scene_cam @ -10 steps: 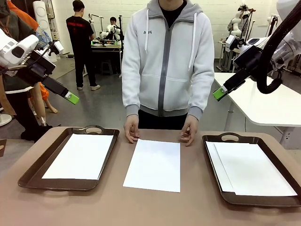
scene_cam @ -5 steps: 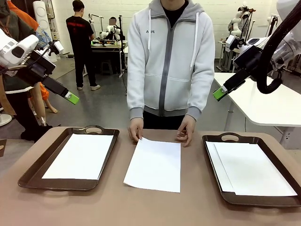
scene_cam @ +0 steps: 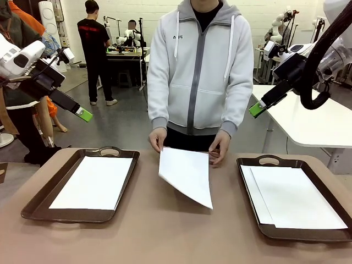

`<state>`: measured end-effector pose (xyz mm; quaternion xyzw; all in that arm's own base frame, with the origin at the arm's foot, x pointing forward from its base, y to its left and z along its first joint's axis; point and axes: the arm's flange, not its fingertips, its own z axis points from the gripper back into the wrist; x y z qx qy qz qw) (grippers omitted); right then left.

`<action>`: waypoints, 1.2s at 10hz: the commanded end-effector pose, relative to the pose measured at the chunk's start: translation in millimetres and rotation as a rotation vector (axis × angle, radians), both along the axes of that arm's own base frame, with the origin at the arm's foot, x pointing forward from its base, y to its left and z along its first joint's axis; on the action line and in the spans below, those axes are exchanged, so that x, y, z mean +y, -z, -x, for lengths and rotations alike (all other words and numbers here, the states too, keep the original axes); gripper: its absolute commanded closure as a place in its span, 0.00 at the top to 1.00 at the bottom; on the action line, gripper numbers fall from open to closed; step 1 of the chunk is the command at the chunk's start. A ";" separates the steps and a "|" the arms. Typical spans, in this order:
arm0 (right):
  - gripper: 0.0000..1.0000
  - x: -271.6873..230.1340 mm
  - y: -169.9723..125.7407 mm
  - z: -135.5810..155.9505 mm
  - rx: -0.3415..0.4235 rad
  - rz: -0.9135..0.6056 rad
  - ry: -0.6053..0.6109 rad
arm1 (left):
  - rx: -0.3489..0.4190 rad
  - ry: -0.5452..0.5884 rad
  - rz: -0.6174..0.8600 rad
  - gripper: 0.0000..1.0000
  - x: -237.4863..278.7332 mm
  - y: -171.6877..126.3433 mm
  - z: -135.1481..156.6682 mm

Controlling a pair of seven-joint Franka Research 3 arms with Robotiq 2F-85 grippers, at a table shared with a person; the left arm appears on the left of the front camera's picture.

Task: Sort the A4 documents.
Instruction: Receive the A4 Paper.

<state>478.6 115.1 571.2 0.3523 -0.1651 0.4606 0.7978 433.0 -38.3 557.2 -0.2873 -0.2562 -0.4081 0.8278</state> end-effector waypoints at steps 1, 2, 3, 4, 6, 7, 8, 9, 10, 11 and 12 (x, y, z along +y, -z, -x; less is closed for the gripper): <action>1.00 0.6 -0.3 -1.2 -0.016 -0.001 -0.005 | -0.001 -0.003 -0.002 1.00 -1.1 -0.9 0.2; 1.00 0.6 -0.3 -1.2 -0.016 -0.001 -0.005 | -0.001 -0.003 -0.002 1.00 -1.1 -0.9 0.2; 1.00 0.6 -0.3 -1.2 -0.016 -0.001 -0.005 | -0.001 -0.003 -0.002 1.00 -1.1 -0.9 0.2; 1.00 0.6 -0.3 -1.2 -0.016 -0.001 -0.005 | -0.001 -0.003 -0.002 1.00 -1.1 -0.9 0.2; 1.00 0.6 -0.3 -1.2 -0.016 -0.001 -0.005 | -0.001 -0.003 -0.002 1.00 -1.1 -0.9 0.2; 1.00 0.6 -0.3 -1.2 -0.016 -0.001 -0.005 | -0.001 -0.003 -0.002 1.00 -1.1 -0.9 0.2; 1.00 0.6 -0.3 -1.2 -0.016 -0.001 -0.005 | -0.001 -0.003 -0.002 1.00 -1.1 -0.9 0.2; 1.00 0.6 -0.3 -1.2 -0.016 -0.001 -0.005 | -0.001 -0.003 -0.002 1.00 -1.1 -0.9 0.2; 1.00 0.6 -0.3 -1.2 -0.016 -0.001 -0.005 | -0.001 -0.003 -0.002 1.00 -1.1 -0.9 0.2; 1.00 0.6 -0.3 -1.2 -0.016 -0.001 -0.005 | -0.001 -0.003 -0.002 1.00 -1.1 -0.9 0.2; 1.00 0.6 -0.3 -1.2 -0.016 -0.001 -0.005 | -0.001 -0.003 -0.002 1.00 -1.1 -0.9 0.2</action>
